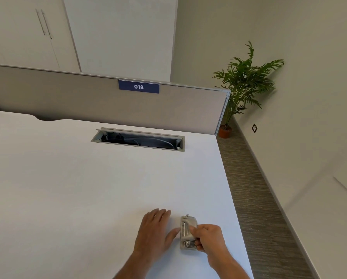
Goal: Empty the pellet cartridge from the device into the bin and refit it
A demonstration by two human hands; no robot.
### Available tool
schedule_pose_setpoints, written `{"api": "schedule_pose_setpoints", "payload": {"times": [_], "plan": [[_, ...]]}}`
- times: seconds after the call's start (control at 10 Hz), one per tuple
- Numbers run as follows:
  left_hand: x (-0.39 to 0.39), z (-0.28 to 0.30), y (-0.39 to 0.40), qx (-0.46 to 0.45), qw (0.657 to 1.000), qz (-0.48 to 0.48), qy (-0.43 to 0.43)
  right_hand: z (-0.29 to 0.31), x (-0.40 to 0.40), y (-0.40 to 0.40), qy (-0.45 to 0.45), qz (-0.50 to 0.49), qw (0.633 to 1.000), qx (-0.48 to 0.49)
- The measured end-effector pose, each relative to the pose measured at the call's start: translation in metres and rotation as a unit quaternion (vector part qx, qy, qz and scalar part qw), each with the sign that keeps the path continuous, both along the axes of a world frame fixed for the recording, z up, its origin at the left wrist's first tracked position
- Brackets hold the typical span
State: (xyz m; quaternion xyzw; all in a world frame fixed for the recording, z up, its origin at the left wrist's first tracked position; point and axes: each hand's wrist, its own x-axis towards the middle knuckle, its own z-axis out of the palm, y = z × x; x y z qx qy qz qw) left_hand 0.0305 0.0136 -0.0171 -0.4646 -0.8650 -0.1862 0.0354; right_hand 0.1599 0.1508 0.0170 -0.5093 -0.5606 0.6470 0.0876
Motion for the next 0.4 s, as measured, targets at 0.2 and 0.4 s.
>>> {"api": "schedule_pose_setpoints", "payload": {"times": [0.2, 0.4], "plan": [[0.002, -0.006, -0.006, -0.094, 0.995, 0.007, 0.027, -0.006, 0.003, -0.004, 0.005, -0.007, 1.000, -0.011], [-0.004, -0.015, -0.007, -0.094, 0.995, 0.029, 0.020, 0.015, 0.006, -0.005, -0.015, -0.024, 0.998, 0.053]]}}
